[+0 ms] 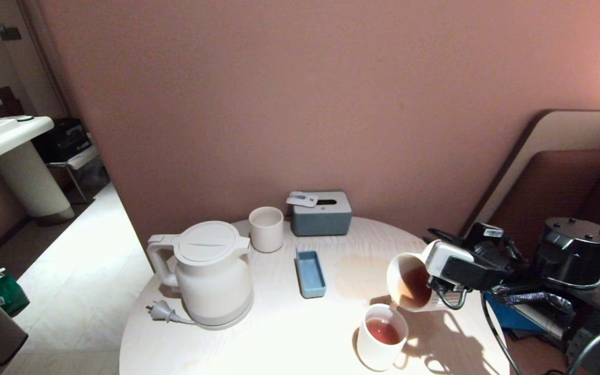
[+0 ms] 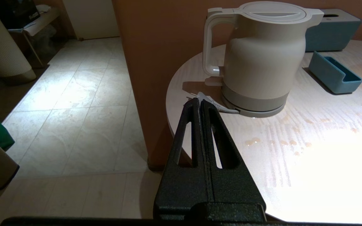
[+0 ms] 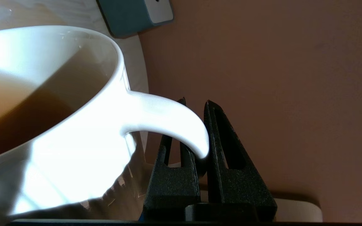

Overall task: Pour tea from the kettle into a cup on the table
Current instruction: Pour water into another cup

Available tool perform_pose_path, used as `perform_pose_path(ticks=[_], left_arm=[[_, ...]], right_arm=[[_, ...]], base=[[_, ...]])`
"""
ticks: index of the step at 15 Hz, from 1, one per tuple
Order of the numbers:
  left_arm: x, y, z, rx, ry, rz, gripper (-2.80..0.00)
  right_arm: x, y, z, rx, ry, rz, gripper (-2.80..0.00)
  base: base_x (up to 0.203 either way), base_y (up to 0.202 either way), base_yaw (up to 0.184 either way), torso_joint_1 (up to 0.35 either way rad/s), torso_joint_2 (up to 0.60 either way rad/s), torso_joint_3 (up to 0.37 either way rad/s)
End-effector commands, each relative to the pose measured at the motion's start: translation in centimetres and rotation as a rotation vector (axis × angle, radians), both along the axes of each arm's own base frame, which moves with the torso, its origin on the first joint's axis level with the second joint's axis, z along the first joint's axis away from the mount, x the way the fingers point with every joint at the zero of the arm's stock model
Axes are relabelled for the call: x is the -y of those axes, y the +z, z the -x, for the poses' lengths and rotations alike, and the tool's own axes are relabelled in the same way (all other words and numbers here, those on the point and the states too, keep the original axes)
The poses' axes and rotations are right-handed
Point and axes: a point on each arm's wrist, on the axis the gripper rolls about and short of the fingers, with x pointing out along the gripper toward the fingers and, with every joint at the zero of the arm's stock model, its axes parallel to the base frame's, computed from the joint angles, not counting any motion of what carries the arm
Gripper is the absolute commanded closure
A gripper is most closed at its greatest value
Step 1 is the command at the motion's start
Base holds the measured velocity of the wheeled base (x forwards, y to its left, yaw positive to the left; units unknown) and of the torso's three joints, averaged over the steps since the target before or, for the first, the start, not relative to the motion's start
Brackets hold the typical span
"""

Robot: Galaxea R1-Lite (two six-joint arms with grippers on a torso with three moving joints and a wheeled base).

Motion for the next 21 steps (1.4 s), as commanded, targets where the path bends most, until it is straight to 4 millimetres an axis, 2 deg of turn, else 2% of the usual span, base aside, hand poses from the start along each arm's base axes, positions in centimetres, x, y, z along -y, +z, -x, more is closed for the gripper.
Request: perform_pose_path(ticks=[1, 10, 21], left_arm=[[0.0, 0.0, 0.0, -0.001, 0.000, 0.000, 0.00], [0.0, 0.0, 0.0, -0.001, 0.000, 0.000, 0.00], [0.0, 0.0, 0.0, -0.001, 0.000, 0.000, 0.00]], right_arm=[[-0.6, 1.0, 0.2, 0.039, 0.015, 0.021, 0.00], [-1.0, 1.5, 0.6, 0.103, 0.051, 0.160, 0.00], [-1.9, 2.4, 0.8, 0.142, 0.096, 0.245, 0.00]], base=[[0.000, 0.000, 0.000, 0.000, 0.00, 0.000], [0.000, 0.000, 0.000, 0.000, 0.00, 0.000], [0.000, 0.000, 0.000, 0.000, 0.00, 0.000]])
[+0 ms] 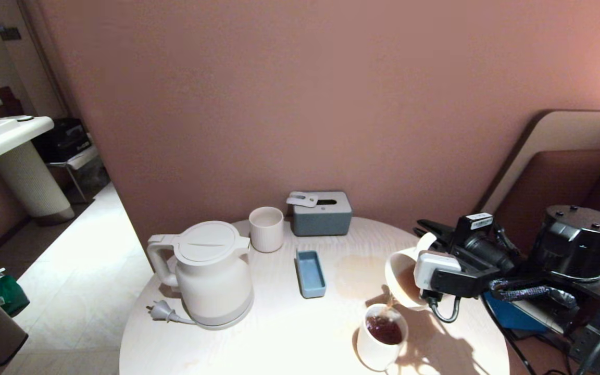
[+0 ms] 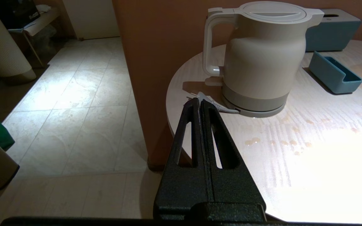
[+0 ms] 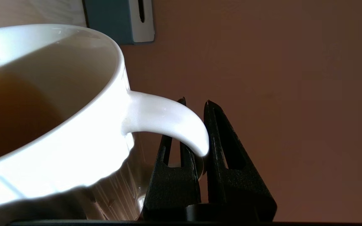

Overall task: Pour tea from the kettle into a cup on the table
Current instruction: Pour water into another cup

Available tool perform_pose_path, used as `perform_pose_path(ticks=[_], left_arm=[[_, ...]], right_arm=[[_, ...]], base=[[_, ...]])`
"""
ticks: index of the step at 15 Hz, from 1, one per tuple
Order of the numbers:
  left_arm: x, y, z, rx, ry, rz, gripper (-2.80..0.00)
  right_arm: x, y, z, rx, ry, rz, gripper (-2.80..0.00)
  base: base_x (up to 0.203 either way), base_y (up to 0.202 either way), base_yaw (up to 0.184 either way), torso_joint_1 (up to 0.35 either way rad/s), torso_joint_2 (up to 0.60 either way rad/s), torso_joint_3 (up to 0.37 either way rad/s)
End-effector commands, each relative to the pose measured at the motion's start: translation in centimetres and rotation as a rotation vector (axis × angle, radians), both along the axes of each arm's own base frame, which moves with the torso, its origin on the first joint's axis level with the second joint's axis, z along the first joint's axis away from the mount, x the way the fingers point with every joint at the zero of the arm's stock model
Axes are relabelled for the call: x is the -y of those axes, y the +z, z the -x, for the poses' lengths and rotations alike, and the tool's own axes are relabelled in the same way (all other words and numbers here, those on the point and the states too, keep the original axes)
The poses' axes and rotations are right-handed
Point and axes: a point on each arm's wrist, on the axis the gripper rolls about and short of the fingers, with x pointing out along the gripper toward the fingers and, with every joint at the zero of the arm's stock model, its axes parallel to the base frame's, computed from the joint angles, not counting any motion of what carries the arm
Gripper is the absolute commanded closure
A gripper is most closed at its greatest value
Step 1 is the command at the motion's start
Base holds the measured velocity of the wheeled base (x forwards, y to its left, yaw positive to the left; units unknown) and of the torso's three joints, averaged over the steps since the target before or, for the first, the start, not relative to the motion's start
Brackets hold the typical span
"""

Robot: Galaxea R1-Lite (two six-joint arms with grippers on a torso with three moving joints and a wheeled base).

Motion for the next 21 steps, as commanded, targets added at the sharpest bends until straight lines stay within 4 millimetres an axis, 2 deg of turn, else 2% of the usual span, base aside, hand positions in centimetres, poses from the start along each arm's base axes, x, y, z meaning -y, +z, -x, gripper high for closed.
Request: perform_pose_path(ticks=[1, 21], left_arm=[[0.0, 0.0, 0.0, -0.001, 0.000, 0.000, 0.00], [0.0, 0.0, 0.0, 0.001, 0.000, 0.000, 0.00]], right_arm=[[-0.1, 0.4, 0.1, 0.026, 0.007, 0.016, 0.00], [-1.7, 0.7, 0.8, 0.078, 0.052, 0.109, 0.00]], base=[[0.000, 0.000, 0.000, 0.000, 0.00, 0.000], [0.000, 0.000, 0.000, 0.000, 0.00, 0.000]])
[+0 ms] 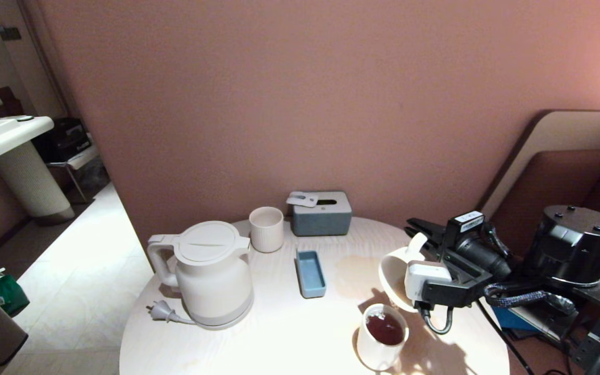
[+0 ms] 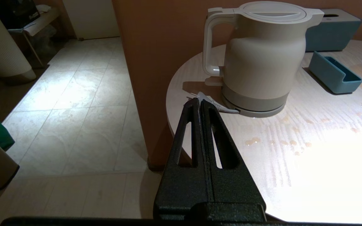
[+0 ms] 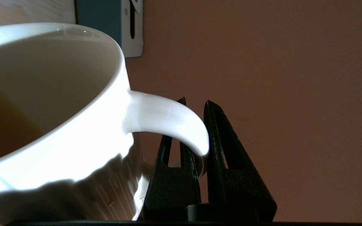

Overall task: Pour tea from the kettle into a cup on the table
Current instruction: Pour water into another cup

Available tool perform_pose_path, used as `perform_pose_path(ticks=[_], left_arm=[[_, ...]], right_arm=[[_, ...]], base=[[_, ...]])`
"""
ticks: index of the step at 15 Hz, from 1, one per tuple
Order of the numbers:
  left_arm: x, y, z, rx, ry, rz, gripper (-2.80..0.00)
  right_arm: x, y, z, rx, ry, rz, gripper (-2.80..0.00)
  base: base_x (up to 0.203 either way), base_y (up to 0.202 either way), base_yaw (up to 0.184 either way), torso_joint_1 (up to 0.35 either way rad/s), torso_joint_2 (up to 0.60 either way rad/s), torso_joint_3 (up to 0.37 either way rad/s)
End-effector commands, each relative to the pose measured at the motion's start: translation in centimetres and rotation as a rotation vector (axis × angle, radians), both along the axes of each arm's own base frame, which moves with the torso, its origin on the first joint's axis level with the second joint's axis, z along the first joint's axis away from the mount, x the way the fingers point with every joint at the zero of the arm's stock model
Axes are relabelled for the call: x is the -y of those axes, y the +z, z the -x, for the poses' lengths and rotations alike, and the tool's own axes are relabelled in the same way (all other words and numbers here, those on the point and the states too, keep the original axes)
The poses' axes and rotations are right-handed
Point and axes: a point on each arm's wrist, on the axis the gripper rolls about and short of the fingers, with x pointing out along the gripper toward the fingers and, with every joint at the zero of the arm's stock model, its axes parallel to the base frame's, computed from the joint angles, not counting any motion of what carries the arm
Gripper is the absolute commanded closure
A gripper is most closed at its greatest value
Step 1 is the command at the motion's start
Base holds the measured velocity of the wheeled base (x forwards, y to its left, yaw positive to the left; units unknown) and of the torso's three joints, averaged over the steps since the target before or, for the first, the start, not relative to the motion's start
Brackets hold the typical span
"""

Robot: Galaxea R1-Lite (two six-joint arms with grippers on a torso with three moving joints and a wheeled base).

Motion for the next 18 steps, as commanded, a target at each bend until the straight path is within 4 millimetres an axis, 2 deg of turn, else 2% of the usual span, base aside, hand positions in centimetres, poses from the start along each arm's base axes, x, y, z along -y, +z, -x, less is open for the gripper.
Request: perform_pose_path(ticks=[1, 5, 11, 18], left_arm=[[0.0, 0.0, 0.0, 0.000, 0.000, 0.000, 0.00], [0.0, 0.0, 0.0, 0.000, 0.000, 0.000, 0.00], [0.0, 0.0, 0.0, 0.001, 0.000, 0.000, 0.00], [0.0, 0.0, 0.0, 0.000, 0.000, 0.000, 0.00]], right_arm=[[0.0, 0.1, 0.0, 0.016, 0.003, 0.020, 0.00], [-0.3, 0.4, 0.0, 0.034, 0.009, 0.029, 0.00], [-1.3, 0.6, 1.1, 0.015, 0.022, 0.042, 0.00], [-1.9, 0.6, 1.6, 0.010, 0.031, 0.044, 0.00]], base=[[0.000, 0.000, 0.000, 0.000, 0.00, 0.000], [0.000, 0.000, 0.000, 0.000, 0.00, 0.000], [0.000, 0.000, 0.000, 0.000, 0.00, 0.000], [0.000, 0.000, 0.000, 0.000, 0.00, 0.000]])
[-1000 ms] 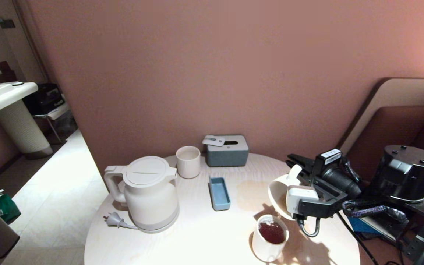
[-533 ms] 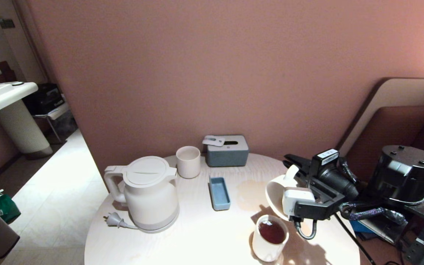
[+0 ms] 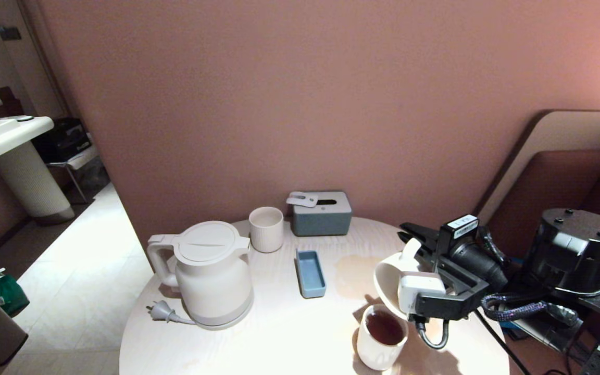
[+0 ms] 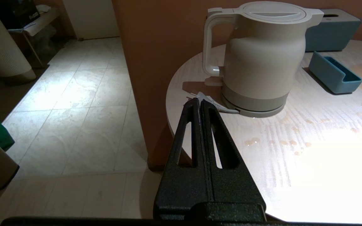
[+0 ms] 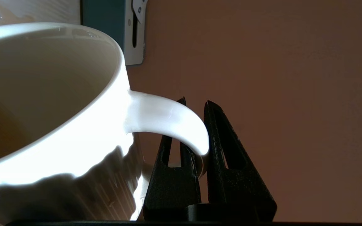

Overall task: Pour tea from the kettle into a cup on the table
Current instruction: Pour water into another cup

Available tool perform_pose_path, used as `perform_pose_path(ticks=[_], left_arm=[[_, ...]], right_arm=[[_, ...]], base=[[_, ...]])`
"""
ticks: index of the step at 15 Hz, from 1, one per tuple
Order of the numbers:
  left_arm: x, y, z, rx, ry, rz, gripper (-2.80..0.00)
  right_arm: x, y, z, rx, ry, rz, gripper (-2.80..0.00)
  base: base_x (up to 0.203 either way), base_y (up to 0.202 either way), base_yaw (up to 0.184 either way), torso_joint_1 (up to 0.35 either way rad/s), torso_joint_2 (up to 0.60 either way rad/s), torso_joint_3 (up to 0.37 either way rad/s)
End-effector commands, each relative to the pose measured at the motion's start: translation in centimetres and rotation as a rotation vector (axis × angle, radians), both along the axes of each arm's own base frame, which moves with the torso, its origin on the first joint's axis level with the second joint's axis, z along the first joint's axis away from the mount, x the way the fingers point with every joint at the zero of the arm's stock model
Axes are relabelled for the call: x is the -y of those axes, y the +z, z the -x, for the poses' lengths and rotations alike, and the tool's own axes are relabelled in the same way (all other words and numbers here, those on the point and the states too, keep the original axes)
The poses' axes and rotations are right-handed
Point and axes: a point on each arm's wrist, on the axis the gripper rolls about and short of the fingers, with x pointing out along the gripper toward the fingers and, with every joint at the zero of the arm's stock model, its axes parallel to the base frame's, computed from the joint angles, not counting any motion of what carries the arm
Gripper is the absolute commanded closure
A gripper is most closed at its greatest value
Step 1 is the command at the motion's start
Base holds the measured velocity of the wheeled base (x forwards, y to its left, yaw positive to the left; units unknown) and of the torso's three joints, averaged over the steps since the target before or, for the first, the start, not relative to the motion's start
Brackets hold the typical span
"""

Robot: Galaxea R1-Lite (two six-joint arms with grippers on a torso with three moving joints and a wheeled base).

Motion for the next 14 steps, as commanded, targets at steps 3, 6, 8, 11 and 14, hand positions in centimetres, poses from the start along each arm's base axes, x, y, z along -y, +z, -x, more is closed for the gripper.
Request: perform_pose_path(ticks=[3, 6, 8, 11, 14], left_arm=[[0.00, 0.01, -0.01, 0.000, 0.000, 0.000, 0.00], [0.00, 0.01, -0.01, 0.000, 0.000, 0.000, 0.00], [0.00, 0.01, 0.00, 0.001, 0.000, 0.000, 0.00], [0.00, 0.01, -0.01, 0.000, 0.000, 0.000, 0.00], [0.00, 0.01, -0.01, 0.000, 0.000, 0.000, 0.00]], right_arm=[[-0.51, -0.08, 0.30, 0.004, 0.016, 0.008, 0.00], [-0.83, -0.17, 0.44, 0.001, 0.020, 0.011, 0.00], [-0.87, -0.34, 0.48, -0.005, 0.020, 0.013, 0.00], [-1.06, -0.39, 0.52, -0.006, 0.026, 0.013, 0.00], [-1.05, -0.43, 0.54, -0.008, 0.025, 0.015, 0.00]], base=[[0.000, 0.000, 0.000, 0.000, 0.00, 0.000], [0.000, 0.000, 0.000, 0.000, 0.00, 0.000], [0.000, 0.000, 0.000, 0.000, 0.00, 0.000], [0.000, 0.000, 0.000, 0.000, 0.00, 0.000], [0.000, 0.000, 0.000, 0.000, 0.00, 0.000]])
